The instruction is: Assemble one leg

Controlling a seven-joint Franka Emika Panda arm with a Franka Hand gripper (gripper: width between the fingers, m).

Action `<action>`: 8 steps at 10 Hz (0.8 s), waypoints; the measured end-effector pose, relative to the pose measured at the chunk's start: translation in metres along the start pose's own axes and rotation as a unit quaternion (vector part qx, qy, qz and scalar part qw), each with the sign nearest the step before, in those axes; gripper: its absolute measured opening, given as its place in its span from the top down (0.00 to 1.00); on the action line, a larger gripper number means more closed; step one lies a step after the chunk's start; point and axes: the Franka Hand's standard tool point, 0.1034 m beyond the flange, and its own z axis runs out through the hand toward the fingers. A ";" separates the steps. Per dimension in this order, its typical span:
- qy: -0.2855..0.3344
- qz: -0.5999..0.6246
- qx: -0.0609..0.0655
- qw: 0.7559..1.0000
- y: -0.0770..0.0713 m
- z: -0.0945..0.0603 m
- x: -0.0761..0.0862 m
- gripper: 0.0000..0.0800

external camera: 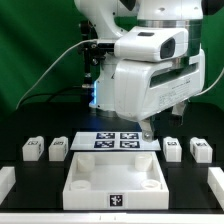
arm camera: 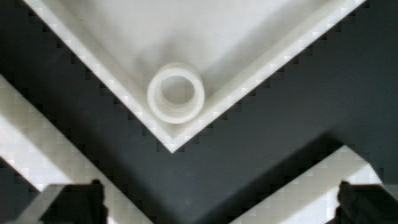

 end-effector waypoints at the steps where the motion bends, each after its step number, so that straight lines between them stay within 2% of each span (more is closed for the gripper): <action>1: 0.000 0.000 0.000 1.000 0.000 0.000 0.000 0.19; 5: 0.000 -0.019 0.000 1.000 -0.001 0.000 0.000 0.19; 6: 0.008 -0.028 -0.006 1.000 -0.014 0.003 0.000 0.19; 8: 0.016 -0.166 -0.027 0.986 -0.048 0.016 -0.022 0.19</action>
Offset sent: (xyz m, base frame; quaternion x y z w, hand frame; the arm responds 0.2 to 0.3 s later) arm 0.0000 0.0000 0.0000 0.0000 0.0000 -0.0899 0.9960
